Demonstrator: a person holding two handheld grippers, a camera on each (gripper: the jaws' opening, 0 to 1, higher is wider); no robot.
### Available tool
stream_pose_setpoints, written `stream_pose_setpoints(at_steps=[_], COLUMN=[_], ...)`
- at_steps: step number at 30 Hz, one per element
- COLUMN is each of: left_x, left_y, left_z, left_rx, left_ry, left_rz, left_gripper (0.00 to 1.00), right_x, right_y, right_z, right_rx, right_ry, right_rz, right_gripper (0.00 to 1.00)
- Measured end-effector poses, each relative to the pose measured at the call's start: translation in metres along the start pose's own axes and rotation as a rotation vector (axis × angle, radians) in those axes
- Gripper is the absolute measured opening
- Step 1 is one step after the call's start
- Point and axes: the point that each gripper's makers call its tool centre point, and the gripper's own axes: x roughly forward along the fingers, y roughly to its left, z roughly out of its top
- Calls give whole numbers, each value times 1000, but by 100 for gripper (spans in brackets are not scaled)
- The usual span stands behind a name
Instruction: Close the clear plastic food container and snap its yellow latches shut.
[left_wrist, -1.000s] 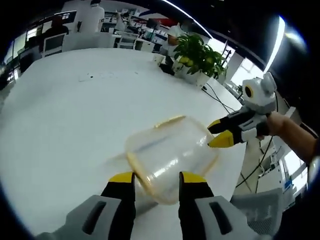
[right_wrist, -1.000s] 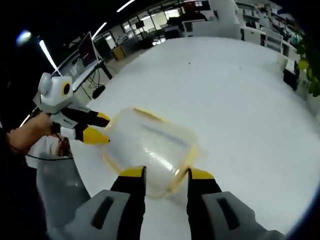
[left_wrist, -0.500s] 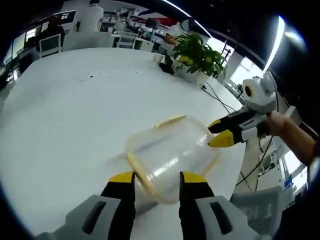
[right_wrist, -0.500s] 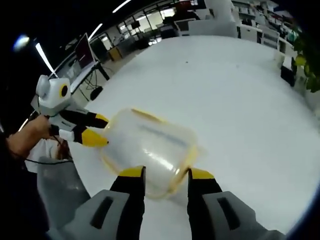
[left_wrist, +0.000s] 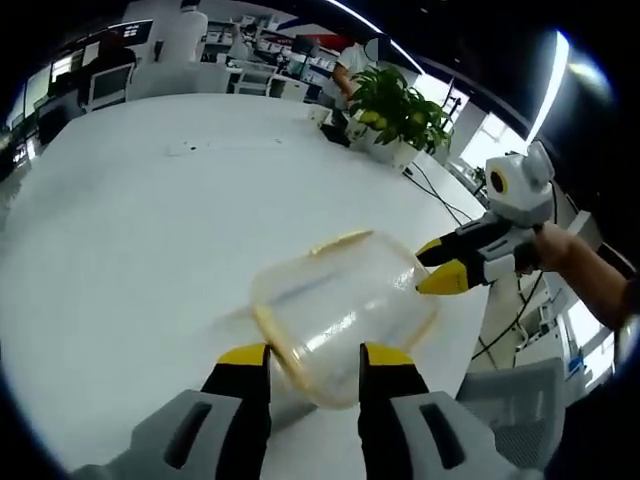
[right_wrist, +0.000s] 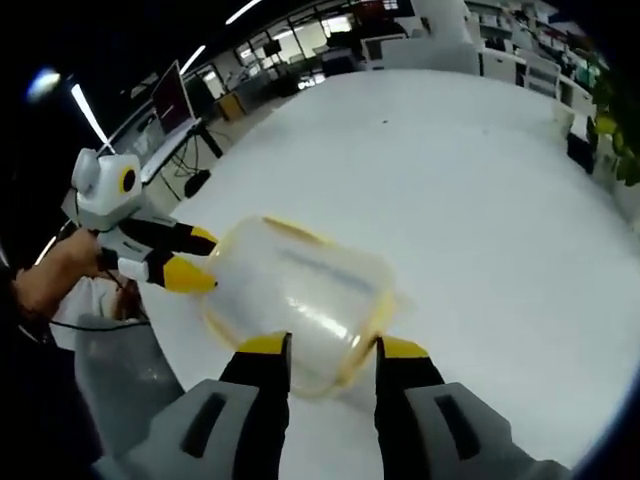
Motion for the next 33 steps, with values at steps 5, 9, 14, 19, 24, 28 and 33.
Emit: stream_pose_setpoints(at_steps=[5,9,14,19,24,28,33], left_x=[-6,-11,-17,-24,-28,-33,-39], left_y=[3,7,11,15,17,19,23], left_z=[-5,-9,-14,-19,-24,-29,-34], left_rx=[1,-1,-5,-10,-11,-13,-16], left_ry=[5,8,8,8,13,14,21], left_rz=[1,3,6,10,14,18,21], left_gripper=[27,27,27,27,27,27,27], right_x=[3,6,9,12,14,15,18], right_y=[9,15,23,32,39,45,53], right_z=[-1,-1,-2,-3,-4,-6,-7], right_rx=[-4,-7,-10,-14,-19,-23,-31], right_ry=[6,6,12,15,20,29,37], right_rz=[1,0,3,5,7,9,13], right_gripper=[29,29,29,29,29,29,29])
